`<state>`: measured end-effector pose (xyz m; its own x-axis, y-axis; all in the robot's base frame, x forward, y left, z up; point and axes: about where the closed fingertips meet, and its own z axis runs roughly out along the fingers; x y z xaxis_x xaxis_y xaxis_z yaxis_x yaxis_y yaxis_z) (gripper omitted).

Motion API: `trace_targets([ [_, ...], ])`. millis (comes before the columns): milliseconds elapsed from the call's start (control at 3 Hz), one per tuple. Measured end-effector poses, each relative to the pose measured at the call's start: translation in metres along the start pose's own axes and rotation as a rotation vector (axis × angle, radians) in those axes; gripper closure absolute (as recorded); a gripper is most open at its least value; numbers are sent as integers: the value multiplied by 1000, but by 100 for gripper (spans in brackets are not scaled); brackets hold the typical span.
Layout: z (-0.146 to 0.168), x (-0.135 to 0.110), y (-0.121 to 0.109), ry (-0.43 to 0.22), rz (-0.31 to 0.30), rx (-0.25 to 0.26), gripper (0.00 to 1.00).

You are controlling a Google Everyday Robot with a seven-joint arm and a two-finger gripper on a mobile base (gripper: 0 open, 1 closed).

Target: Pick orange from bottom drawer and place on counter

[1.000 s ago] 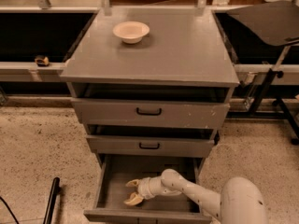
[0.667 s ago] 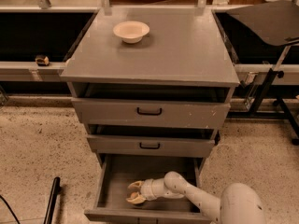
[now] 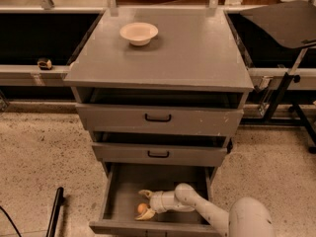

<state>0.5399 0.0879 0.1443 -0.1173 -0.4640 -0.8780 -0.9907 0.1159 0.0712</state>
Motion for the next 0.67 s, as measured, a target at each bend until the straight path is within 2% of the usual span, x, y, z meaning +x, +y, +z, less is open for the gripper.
trace_targets([
  [333, 3, 10, -2, -6, 7, 1, 27],
  [667, 5, 17, -4, -11, 11, 5, 45],
])
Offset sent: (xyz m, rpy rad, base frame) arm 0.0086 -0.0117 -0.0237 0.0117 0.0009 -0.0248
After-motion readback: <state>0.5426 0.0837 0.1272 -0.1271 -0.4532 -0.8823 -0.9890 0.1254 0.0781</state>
